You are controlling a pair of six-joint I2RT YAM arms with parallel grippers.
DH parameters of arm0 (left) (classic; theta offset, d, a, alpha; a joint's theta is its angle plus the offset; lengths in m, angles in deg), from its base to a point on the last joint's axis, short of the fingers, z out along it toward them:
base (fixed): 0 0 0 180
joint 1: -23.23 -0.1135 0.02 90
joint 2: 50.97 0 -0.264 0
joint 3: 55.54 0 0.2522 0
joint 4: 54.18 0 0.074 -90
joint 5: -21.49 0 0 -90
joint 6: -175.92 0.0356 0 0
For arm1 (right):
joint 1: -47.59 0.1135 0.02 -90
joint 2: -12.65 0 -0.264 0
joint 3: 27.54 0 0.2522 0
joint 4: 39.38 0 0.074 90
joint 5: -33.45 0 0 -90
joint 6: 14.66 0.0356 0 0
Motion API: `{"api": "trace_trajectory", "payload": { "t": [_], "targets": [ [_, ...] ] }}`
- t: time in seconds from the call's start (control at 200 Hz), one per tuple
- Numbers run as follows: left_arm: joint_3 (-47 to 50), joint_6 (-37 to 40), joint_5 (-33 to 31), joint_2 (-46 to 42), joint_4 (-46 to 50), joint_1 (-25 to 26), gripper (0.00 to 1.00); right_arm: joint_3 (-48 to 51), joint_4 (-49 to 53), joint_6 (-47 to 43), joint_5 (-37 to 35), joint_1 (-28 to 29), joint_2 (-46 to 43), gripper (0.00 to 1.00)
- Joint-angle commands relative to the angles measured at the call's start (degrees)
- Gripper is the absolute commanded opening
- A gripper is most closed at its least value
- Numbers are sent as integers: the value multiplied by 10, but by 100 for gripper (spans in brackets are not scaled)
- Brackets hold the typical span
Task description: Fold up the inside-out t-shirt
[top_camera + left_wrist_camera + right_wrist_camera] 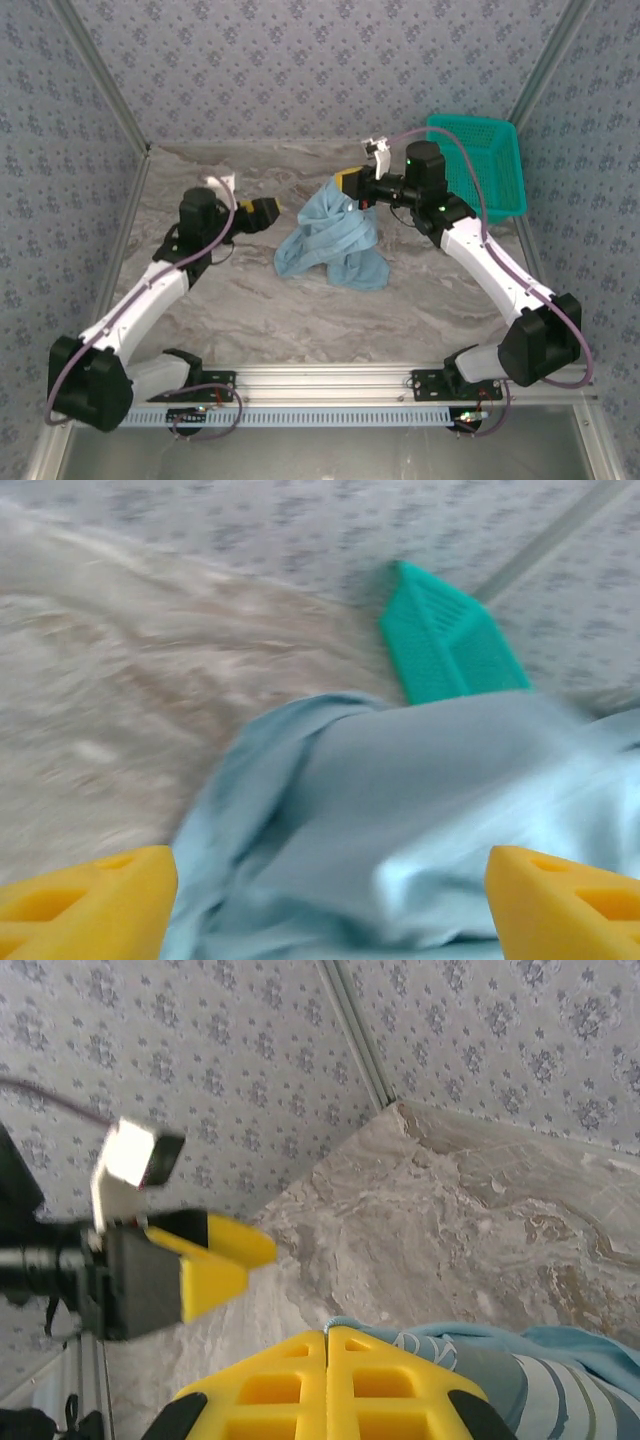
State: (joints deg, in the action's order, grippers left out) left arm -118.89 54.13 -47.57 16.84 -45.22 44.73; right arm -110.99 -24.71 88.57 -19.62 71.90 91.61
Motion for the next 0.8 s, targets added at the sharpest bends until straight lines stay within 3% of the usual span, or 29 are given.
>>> {"api": "trace_trajectory", "payload": {
  "t": [0.0,0.08,0.14,0.275,0.355,0.405,0.48,0.55,0.605,0.68,0.739,0.799],
  "targets": [
    [-72,13,108,77,-13,43,83,-36,16,-35,16,3,-9,0],
    [-106,33,116,120,-7,72,82,-42,15,-30,14,3,-7,0],
    [-122,40,119,151,-7,85,76,-53,10,-16,8,2,-5,0],
    [-136,12,133,192,-35,87,37,-121,17,28,-50,5,8,0],
    [-126,-1,129,176,-54,87,25,-195,52,59,-142,14,17,0],
    [-115,-6,121,152,-72,87,23,-254,78,10,-151,54,24,0],
    [-101,1,102,106,-89,86,12,-320,142,-108,-175,130,34,0],
    [-87,19,63,53,-89,85,3,-356,180,-109,-272,128,43,0],
    [-69,34,27,7,-100,85,0,-384,214,-58,-383,94,53,0],
    [-31,48,-28,-46,-127,86,0,-408,230,-62,-490,91,60,0],
    [8,48,-72,-77,-148,86,0,-393,198,-81,-505,96,49,0],
    [24,30,-143,-91,-109,80,0,-379,177,-87,-491,93,34,0]
  ]
}}
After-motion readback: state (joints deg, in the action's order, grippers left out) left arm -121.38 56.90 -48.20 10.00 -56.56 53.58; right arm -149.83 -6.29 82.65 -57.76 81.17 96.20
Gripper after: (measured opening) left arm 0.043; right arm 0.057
